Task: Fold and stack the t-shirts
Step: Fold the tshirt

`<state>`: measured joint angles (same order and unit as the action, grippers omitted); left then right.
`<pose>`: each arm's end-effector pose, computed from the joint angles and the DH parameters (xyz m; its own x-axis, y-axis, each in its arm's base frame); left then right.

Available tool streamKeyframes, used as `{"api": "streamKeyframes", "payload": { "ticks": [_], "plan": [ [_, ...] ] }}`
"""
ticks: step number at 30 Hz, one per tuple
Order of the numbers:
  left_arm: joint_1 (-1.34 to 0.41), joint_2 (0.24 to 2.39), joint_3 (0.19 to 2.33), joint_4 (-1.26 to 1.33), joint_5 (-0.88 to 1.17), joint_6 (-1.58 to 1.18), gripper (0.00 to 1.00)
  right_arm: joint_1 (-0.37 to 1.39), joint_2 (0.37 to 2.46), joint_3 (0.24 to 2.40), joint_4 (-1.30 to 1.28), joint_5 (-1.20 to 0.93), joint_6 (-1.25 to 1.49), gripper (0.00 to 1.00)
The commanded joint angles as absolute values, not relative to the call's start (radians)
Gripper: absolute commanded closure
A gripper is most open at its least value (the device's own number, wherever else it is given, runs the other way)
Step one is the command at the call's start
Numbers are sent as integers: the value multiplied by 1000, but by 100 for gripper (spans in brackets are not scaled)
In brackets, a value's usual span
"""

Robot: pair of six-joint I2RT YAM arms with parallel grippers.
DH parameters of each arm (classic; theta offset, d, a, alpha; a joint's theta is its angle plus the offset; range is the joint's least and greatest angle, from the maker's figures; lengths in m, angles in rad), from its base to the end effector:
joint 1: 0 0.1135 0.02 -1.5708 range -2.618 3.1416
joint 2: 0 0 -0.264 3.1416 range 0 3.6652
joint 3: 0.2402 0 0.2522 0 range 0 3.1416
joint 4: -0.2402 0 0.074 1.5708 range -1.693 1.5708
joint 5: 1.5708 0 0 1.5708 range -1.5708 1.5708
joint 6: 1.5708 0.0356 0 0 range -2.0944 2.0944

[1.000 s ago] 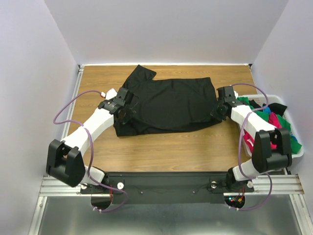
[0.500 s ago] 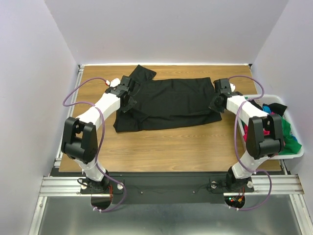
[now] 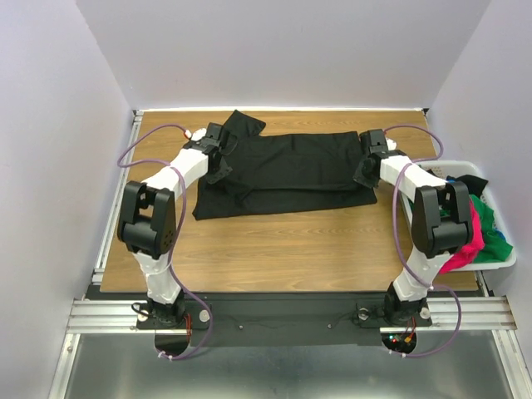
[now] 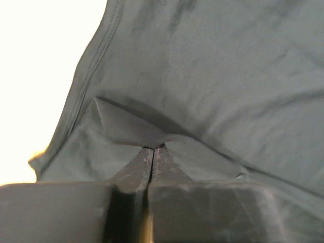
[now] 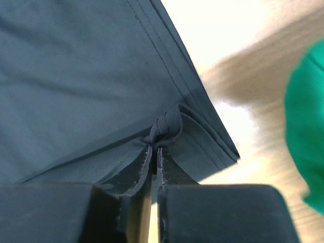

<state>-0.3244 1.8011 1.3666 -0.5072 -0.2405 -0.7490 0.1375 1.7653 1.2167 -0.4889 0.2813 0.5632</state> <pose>0.3739 -0.1168 0.2340 -0.6816 -0.4685 -0.5621 -0.3924 0.8824 -0.2596 0.3642 0.0404 0.2028 -0.7169 0.4186 -0.5575 0.4623 0.8840 0.0693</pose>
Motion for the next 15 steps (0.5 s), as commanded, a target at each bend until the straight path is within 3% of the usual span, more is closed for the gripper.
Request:
{"api": "streamKeyframes", "payload": {
  "ticks": [1,3,4,5,7,11,14,15],
  "plan": [
    [-314,1851,1460,-498,-248,-695,63,130,1801,1305,-476,319,545,77],
    [-305,1874,1525,-509,-264,-677,32,130,1816,1336,-476,328,523,75],
    [-304,1890,1545,-532,-278,-673,16,132,1824,1348,-476,353,520,61],
    [-301,1893,1593,-551,-296,-683,8,132,1825,1373,-476,365,511,55],
    [-299,1884,1614,-568,-304,-677,2,132,1810,1385,-477,377,500,40],
    [-299,1763,1496,-519,-276,-693,2,132,1723,1324,-476,301,486,25],
    [-301,1677,1335,-440,-194,-693,2,133,1649,1248,-469,197,459,0],
    [-302,1658,1295,-419,-148,-693,1,133,1637,1227,-465,154,450,0]
  ]
}}
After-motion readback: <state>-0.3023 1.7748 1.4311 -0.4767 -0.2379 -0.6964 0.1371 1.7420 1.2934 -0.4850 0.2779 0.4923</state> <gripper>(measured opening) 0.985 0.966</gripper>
